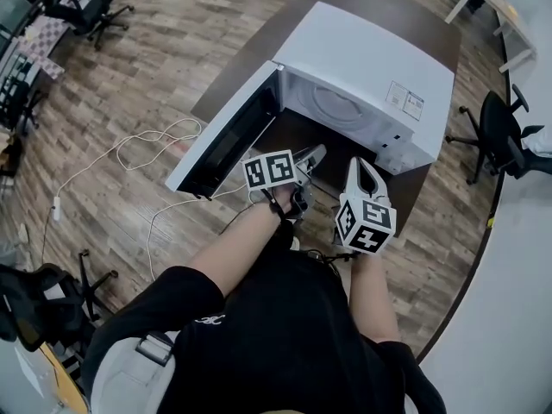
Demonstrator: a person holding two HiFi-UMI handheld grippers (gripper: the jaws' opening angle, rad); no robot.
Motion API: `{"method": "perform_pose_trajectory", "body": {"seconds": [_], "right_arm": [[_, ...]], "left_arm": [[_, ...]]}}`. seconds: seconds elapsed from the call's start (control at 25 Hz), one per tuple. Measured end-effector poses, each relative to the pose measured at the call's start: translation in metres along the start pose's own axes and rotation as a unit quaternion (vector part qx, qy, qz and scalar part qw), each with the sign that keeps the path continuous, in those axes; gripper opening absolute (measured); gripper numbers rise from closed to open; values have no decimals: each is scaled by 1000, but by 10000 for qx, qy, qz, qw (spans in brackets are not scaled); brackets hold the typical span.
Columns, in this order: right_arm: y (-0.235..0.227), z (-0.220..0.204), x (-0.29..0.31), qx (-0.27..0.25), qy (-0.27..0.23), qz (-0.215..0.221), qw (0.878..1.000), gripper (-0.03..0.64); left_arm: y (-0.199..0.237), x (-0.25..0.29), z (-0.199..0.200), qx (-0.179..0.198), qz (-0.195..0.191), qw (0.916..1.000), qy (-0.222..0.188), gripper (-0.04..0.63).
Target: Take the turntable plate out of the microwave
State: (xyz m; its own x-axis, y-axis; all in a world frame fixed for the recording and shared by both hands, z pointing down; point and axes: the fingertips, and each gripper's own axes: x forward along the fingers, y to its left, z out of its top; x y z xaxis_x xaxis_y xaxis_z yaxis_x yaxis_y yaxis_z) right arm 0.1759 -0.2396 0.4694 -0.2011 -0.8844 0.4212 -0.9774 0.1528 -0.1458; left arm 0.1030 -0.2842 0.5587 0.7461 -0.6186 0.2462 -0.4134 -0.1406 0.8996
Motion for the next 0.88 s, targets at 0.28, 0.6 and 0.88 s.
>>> {"method": "perform_pose_trajectory", "body": {"seconds": [0.28, 0.6, 0.88], "right_arm": [[-7, -5, 13, -185, 205, -94, 9996, 6], [-22, -10, 13, -237, 369, -318, 9985, 6], [-38, -11, 16, -194, 405, -527, 9976, 6]], "left_arm": [[45, 35, 4, -1218, -107, 9924, -145, 124], [73, 68, 27, -2063, -91, 9776, -397, 138], [89, 88, 32, -2330, 32, 9716, -423, 144]]}}
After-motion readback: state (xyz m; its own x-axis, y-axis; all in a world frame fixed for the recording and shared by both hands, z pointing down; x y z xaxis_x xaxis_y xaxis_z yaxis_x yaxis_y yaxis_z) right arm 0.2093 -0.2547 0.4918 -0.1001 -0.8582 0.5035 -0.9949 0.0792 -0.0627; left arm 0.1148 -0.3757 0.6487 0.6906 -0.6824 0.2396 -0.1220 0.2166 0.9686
